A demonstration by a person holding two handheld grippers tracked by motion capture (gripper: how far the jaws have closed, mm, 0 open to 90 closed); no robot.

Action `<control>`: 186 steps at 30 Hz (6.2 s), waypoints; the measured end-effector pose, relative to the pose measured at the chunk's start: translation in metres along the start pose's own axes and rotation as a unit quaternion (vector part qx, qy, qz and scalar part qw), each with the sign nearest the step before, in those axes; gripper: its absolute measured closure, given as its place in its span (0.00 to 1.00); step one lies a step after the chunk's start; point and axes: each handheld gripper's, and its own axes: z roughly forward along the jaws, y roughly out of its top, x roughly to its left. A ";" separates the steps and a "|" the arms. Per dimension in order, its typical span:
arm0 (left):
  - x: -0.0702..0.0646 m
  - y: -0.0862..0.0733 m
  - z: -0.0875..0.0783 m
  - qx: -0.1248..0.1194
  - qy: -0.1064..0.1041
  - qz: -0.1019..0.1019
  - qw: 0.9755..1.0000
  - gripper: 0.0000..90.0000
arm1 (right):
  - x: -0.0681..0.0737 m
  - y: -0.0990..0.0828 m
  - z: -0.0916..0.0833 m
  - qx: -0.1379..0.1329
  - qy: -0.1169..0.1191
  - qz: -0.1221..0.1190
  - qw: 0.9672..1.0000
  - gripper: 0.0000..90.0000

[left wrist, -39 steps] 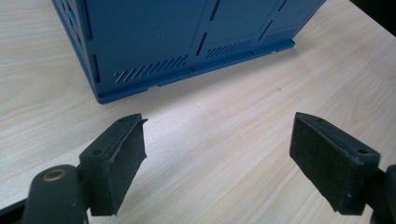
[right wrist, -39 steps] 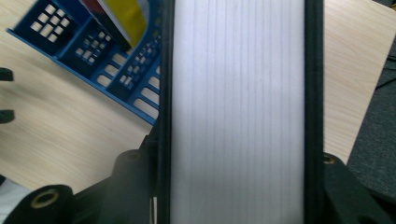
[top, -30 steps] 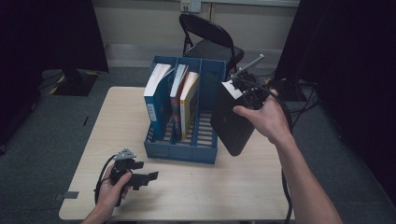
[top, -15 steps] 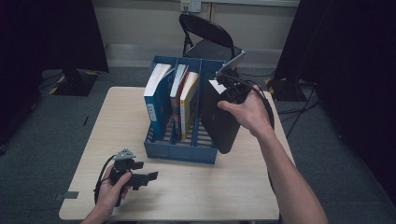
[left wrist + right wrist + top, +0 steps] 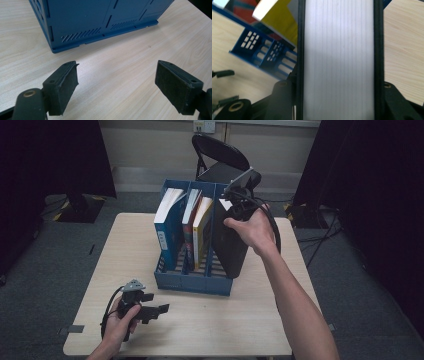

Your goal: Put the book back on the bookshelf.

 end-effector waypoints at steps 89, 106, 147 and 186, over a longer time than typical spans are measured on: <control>0.014 0.004 -0.004 -0.010 0.016 -0.028 0.999 0.21 | -0.007 -0.131 0.121 -0.227 0.078 0.009 0.971 0.61; 0.015 0.005 -0.003 -0.011 0.013 -0.024 1.000 0.21 | -0.001 -0.105 0.142 -0.248 0.085 0.001 0.965 0.74; 0.016 0.007 -0.004 -0.013 0.011 -0.019 1.000 0.21 | -0.020 -0.065 0.155 -0.247 0.093 -0.043 0.964 0.53; 0.020 0.006 -0.016 -0.035 0.027 -0.012 0.999 0.17 | -0.052 -0.141 0.097 -0.322 0.118 -0.017 0.939 0.21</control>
